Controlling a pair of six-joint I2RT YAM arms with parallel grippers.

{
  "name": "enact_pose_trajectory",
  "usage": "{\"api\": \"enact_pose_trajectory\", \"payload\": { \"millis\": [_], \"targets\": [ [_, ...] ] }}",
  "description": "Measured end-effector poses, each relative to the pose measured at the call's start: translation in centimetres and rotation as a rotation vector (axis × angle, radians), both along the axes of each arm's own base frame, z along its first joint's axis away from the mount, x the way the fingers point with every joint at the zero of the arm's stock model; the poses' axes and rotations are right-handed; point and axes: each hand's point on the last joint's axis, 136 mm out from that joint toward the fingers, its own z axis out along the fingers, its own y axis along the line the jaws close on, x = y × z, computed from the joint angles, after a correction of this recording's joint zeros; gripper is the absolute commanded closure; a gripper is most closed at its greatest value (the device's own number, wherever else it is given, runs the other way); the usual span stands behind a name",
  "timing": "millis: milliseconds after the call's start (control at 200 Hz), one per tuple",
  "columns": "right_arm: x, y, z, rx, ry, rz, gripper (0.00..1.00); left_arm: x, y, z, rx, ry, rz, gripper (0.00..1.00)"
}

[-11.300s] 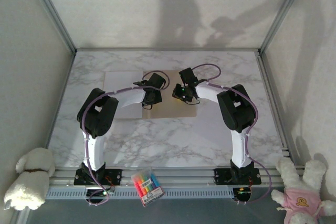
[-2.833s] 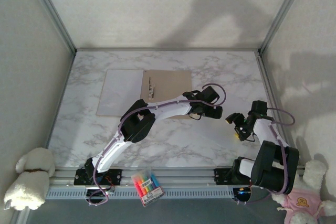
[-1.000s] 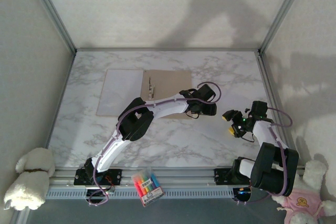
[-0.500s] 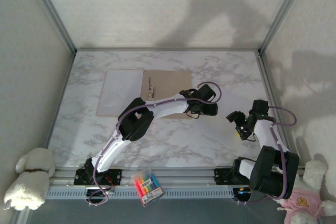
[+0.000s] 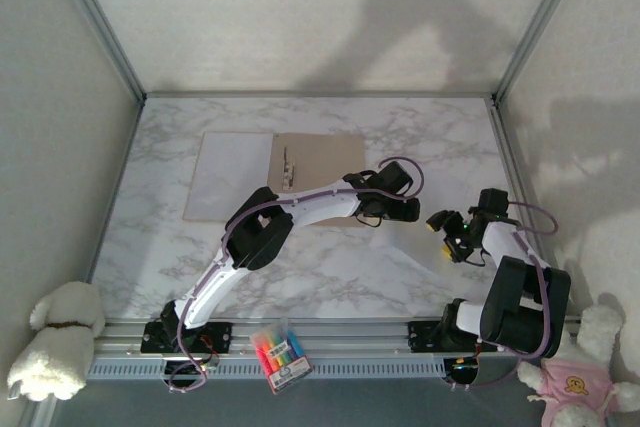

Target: Put the files into the folder

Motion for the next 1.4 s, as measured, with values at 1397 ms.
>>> {"api": "enact_pose_trajectory", "payload": {
  "millis": [1397],
  "targets": [
    [0.9, -0.5, 1.5, -0.024, -0.029, -0.012, 0.26, -0.3, -0.2, 0.2, 0.007, -0.009, -0.017, 0.03]
  ]
}}
